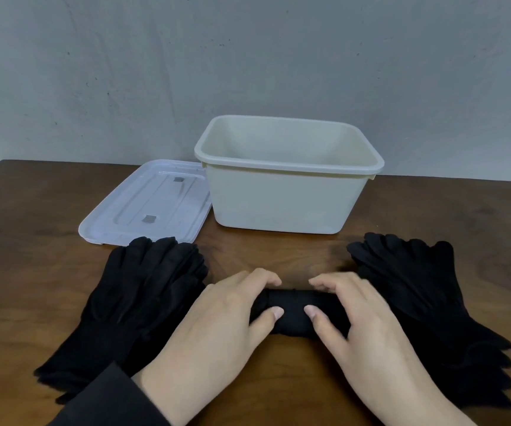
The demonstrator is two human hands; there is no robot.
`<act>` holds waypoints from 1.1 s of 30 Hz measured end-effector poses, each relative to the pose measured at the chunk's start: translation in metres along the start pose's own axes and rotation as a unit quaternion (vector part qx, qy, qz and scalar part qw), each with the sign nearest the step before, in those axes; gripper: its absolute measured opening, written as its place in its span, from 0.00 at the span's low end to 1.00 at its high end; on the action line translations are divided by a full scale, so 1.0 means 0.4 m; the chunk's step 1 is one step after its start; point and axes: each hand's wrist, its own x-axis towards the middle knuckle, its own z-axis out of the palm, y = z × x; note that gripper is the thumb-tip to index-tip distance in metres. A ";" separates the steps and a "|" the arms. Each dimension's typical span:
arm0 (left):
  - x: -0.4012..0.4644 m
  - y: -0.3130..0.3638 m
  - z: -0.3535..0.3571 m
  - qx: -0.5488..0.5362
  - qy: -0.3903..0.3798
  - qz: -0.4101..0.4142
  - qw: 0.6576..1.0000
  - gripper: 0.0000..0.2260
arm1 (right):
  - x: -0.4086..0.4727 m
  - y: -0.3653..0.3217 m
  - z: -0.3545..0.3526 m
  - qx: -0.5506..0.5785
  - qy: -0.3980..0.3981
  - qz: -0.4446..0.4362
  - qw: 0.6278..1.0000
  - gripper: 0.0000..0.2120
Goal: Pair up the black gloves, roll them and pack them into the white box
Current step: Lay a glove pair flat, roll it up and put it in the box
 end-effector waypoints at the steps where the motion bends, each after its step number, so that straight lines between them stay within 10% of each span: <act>1: 0.003 -0.004 0.009 0.017 0.008 0.009 1.000 0.12 | 0.003 0.004 0.005 -0.038 0.028 -0.036 0.998 0.11; 14: 0.020 -0.019 0.033 -0.089 0.034 -0.025 0.995 0.13 | -0.001 -0.020 0.025 -0.115 -0.024 -0.136 0.984 0.18; 21: 0.063 0.004 0.024 -0.345 0.164 -0.224 0.896 0.10 | 0.080 -0.035 -0.211 -0.271 -0.087 -0.051 0.957 0.27; 28: 0.121 0.031 0.050 -0.390 0.208 -0.251 0.861 0.13 | 0.332 -0.102 -0.389 -0.124 0.108 -0.079 0.983 0.09; 33: 0.138 0.000 0.047 -0.437 0.207 -0.266 0.834 0.16 | 0.604 -0.062 -0.325 -0.195 -0.007 -0.032 0.980 0.08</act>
